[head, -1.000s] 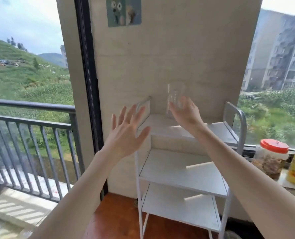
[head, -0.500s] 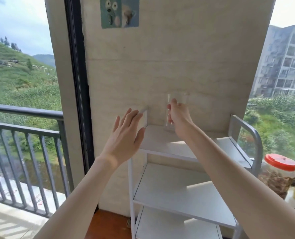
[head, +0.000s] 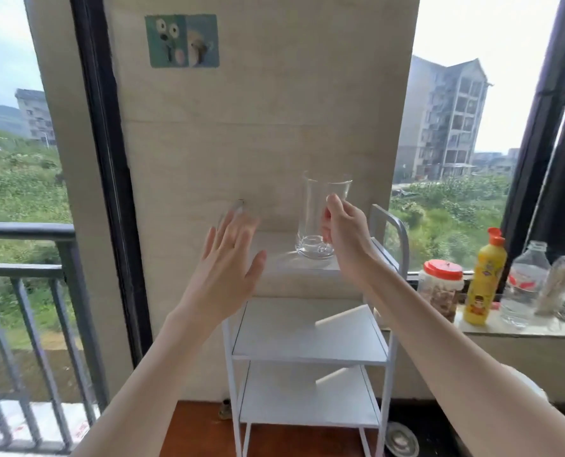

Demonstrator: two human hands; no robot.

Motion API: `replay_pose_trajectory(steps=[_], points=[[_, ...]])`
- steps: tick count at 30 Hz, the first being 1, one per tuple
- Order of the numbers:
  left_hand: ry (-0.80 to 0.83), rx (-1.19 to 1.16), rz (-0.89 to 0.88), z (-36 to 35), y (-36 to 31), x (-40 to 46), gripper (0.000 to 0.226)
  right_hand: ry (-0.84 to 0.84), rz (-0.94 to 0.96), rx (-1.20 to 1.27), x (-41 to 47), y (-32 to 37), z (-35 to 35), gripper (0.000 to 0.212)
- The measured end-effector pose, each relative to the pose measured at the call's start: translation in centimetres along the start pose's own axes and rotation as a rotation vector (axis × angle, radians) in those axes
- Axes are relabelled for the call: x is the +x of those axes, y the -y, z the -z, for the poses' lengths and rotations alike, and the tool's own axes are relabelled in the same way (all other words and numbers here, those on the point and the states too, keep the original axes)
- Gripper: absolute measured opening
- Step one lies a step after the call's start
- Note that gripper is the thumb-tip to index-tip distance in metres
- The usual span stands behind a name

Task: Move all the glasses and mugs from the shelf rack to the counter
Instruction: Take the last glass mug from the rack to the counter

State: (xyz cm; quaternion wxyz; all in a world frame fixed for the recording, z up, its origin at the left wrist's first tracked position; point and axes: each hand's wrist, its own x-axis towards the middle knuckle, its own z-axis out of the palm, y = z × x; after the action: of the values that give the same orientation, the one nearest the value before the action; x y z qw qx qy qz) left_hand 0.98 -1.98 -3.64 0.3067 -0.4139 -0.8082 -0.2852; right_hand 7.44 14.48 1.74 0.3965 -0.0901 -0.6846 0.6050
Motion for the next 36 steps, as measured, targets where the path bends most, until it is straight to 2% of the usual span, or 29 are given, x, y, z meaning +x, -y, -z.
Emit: replay_pose_trajectory(steps=[5,10,19,25,29,36], points=[[0.044,-0.099,-0.126,0.4,-4.5,-4.1,0.055,-0.066,0.019,0.045,-7.4,2.5,4.7,0.038],[0.123,-0.219,-0.17,-0.1,-9.8,-7.3,0.057,-0.125,-0.035,0.042,-15.7,3.5,10.4,0.036],[0.252,-0.377,-0.334,-2.5,-22.5,-12.8,0.055,-0.499,-0.141,-0.093,-28.7,5.6,24.4,0.033],[0.329,-0.481,-0.467,-3.8,-37.5,-17.7,0.055,-0.769,-0.146,-0.141,-39.9,9.7,37.0,0.032],[0.377,-0.594,-0.541,-3.6,-49.5,-22.9,0.056,-0.851,-0.146,-0.194,-48.9,13.1,45.3,0.029],[0.564,-0.74,-0.721,-3.7,-66.8,-33.1,0.057,-1.099,-0.211,-0.267,-64.3,15.9,57.1,0.032]])
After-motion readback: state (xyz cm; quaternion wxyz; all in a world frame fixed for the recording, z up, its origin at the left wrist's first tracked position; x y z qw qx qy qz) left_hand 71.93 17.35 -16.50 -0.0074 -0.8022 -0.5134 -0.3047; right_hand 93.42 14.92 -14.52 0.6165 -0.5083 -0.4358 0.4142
